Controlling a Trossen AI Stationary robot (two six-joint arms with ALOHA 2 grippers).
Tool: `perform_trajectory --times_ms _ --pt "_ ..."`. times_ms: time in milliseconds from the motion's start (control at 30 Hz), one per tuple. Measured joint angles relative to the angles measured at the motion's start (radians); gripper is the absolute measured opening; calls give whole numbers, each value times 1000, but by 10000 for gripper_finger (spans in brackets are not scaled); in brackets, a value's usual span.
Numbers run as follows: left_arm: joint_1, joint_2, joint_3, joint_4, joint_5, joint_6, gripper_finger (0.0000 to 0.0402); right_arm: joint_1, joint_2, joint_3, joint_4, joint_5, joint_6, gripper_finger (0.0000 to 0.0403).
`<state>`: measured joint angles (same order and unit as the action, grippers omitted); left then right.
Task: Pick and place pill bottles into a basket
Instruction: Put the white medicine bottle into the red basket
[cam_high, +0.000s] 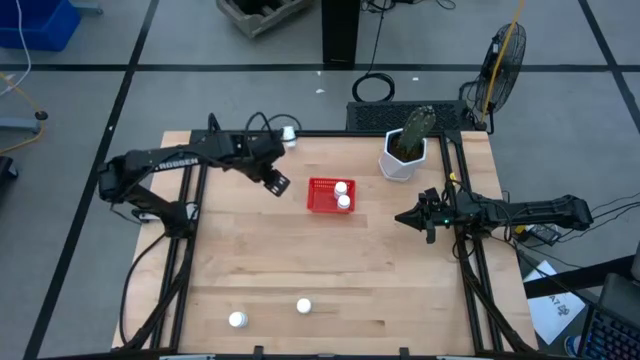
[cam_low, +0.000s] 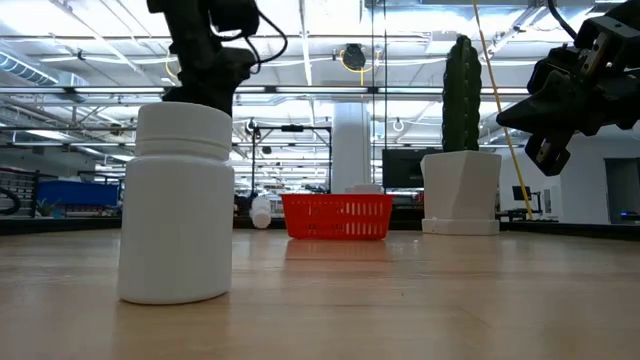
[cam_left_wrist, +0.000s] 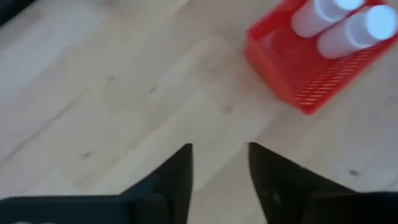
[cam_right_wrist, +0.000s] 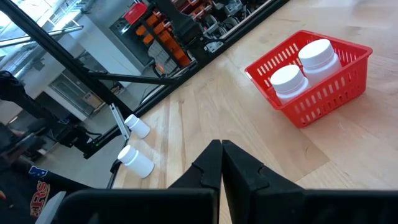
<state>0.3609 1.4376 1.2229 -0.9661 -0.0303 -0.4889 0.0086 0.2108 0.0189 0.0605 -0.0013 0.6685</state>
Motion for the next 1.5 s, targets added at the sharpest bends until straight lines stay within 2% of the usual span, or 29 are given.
perform_trajectory --times_ms 233,367,467,567,733,900,1067,1233,1367,1500 --pt "47 0 0 15 -52 33 252 0 0 0 0 0 0 4" --pt "75 8 0 124 -41 62 283 0 0 0 0 0 0 4" --pt "106 36 0 205 -56 -19 301 0 0 0 0 0 0 4" --pt "133 75 1 259 -98 -182 314 0 0 0 0 0 0 4" --pt "163 179 0 391 -8 -239 313 0 0 0 2 0 0 4" --pt "178 259 -1 454 86 -270 314 0 0 0 3 0 0 4" --pt "207 311 0 574 78 -401 315 0 0 0 1 0 0 4" --pt "230 359 0 690 72 -430 315 0 0 0 0 0 0 4" --pt "254 422 5 701 75 -441 315 0 0 0 0 0 0 4" --pt "276 494 82 650 96 -426 315 0 0 0 0 0 0 4"
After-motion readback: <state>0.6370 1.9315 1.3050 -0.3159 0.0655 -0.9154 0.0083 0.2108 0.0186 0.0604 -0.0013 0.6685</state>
